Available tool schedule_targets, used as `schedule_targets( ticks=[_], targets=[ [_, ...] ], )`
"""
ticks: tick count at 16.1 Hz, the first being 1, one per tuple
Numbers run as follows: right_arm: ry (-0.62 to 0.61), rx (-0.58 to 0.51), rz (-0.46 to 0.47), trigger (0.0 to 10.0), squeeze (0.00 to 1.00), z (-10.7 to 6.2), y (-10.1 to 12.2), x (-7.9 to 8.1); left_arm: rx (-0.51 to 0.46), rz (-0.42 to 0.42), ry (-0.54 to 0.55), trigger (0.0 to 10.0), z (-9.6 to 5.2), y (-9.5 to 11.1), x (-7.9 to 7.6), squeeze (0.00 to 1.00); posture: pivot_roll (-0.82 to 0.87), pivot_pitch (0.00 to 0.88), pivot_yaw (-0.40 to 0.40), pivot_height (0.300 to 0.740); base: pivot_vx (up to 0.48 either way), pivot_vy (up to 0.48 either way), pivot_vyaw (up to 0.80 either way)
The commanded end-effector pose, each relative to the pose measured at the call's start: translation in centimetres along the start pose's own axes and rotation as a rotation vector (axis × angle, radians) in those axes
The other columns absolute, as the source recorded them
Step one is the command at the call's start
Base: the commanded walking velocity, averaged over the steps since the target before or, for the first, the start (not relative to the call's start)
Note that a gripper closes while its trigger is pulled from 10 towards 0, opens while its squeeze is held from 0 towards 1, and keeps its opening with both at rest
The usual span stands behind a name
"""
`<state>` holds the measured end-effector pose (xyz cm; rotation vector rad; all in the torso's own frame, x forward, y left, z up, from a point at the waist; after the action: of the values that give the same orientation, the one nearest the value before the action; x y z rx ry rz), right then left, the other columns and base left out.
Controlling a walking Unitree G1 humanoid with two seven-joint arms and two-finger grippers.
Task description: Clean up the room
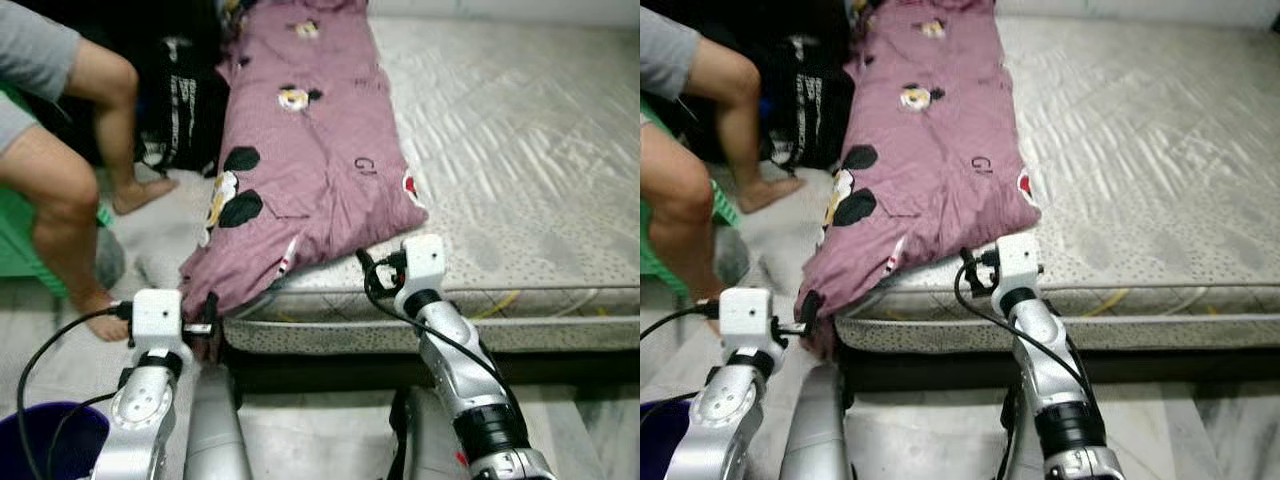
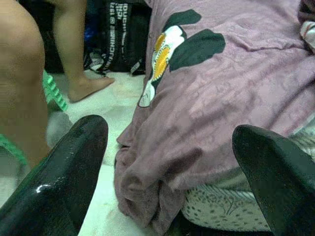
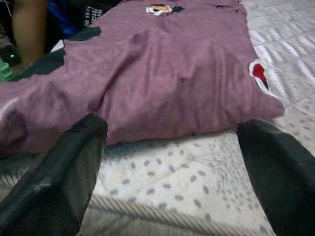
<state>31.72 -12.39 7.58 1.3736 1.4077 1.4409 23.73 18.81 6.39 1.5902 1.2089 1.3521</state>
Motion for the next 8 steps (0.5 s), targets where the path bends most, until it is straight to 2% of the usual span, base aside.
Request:
schedule_targets(
  ticks=[1,4,7,8],
  targets=[
    [-0.018,0.003,-0.005,10.0,0.00,0.1,0.0,-0.7,-0.002,0.009,0.001,10.0,-0.1,0.3,0.0,0.00,0.12,0.000,-0.048,0.495,0.000,0.000,0.00],
    [0.057,0.026,-0.001,10.0,0.00,0.8,-0.3,0.2,0.012,0.020,-0.003,10.0,-0.4,0.3,0.0,0.00,0.14,0.000,-0.043,0.495,0.000,0.000,0.00],
    [0.247,0.124,-0.020,10.0,0.00,2.0,-1.1,3.0,-0.007,0.073,-0.020,10.0,-1.4,0.8,0.2,0.00,0.19,0.029,-0.040,0.495,0.000,0.000,0.00],
    [0.325,0.131,-0.004,10.0,0.00,3.3,-0.3,4.7,0.008,0.089,-0.004,10.0,-2.4,0.7,0.6,0.00,0.24,0.061,-0.043,0.495,0.000,0.000,0.00]
  ],
)
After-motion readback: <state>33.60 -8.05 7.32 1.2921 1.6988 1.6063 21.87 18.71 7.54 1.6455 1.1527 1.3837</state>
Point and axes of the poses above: a point about 5 cm out from each wrist's last joint towards the gripper, its own z axis pointing out of the wrist towards the gripper, its own y axis along the axis of the wrist's last joint, x = y × z, the point moved 1 cm from there along z, pointing out of the wrist towards the gripper, and after that the axes turned 13 degrees about z, right-handed, at the moved point
